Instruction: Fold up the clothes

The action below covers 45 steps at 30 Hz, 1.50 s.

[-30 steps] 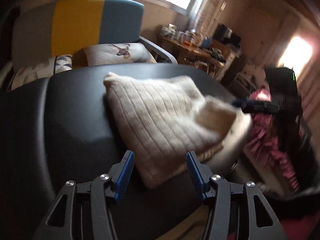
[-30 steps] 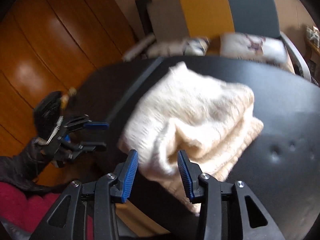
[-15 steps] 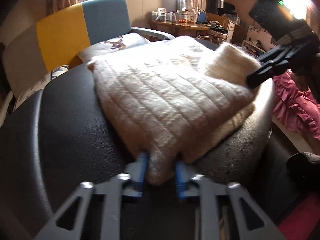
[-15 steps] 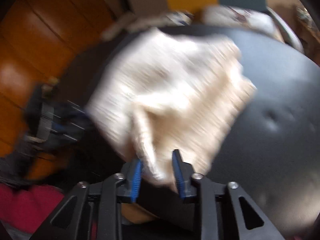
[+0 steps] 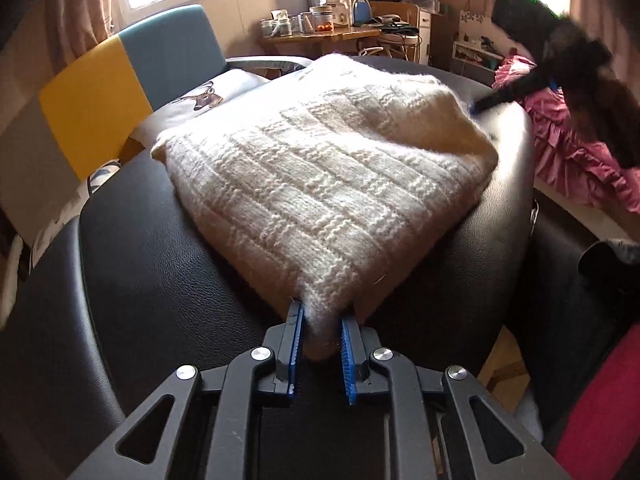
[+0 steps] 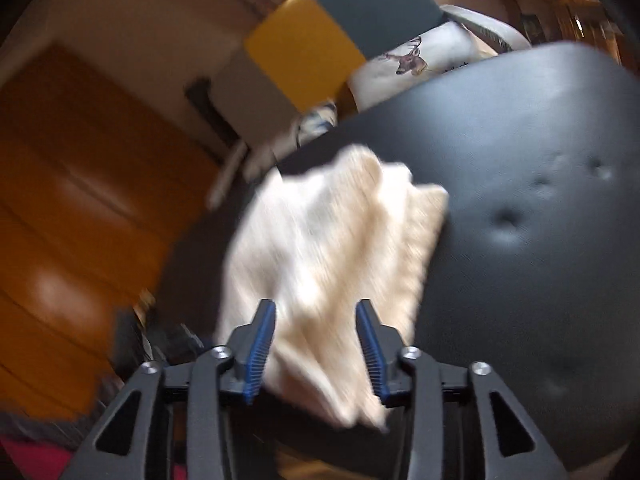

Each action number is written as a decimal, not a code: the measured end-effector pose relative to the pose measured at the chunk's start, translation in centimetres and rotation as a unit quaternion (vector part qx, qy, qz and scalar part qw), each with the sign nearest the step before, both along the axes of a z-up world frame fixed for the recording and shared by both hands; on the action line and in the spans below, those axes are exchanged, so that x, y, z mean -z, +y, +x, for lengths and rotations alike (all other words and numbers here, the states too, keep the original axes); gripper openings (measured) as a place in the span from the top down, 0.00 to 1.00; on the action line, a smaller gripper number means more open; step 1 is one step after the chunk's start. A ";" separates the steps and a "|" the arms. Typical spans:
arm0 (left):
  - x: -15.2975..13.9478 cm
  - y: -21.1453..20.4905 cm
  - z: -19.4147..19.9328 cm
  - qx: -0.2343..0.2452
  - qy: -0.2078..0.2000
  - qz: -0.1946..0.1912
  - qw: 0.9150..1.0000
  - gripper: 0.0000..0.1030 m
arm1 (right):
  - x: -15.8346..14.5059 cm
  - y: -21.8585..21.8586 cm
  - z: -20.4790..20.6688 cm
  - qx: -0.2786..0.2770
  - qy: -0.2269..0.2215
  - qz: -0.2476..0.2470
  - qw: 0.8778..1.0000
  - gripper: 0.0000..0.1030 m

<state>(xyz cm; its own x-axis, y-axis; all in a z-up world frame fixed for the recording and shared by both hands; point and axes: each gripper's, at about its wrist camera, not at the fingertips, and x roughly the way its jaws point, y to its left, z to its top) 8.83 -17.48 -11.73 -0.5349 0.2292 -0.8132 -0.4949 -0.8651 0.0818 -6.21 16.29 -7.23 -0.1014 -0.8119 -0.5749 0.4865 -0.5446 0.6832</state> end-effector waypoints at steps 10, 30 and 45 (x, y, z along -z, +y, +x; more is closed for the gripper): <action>0.3 -0.1 0.1 -0.001 -0.008 0.015 1.000 0.81 | 4.8 -7.1 -5.1 0.025 -0.089 0.020 0.996 0.58; -1.1 -1.7 1.3 0.033 -0.070 0.048 0.996 0.83 | 6.0 -4.8 -6.3 0.048 -0.001 0.045 0.998 0.88; -2.4 4.7 -8.1 0.028 -0.082 0.168 0.982 0.83 | 6.3 -1.9 -6.4 0.056 -0.036 -0.022 0.998 0.75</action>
<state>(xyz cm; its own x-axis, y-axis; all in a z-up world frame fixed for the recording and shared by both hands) 0.75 -12.80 -9.32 -0.3827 0.5246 -0.7605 -0.5248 -0.8009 -0.2884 -12.63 14.41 -13.55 -0.1523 -0.8226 -0.5478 0.3734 -0.5611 0.7388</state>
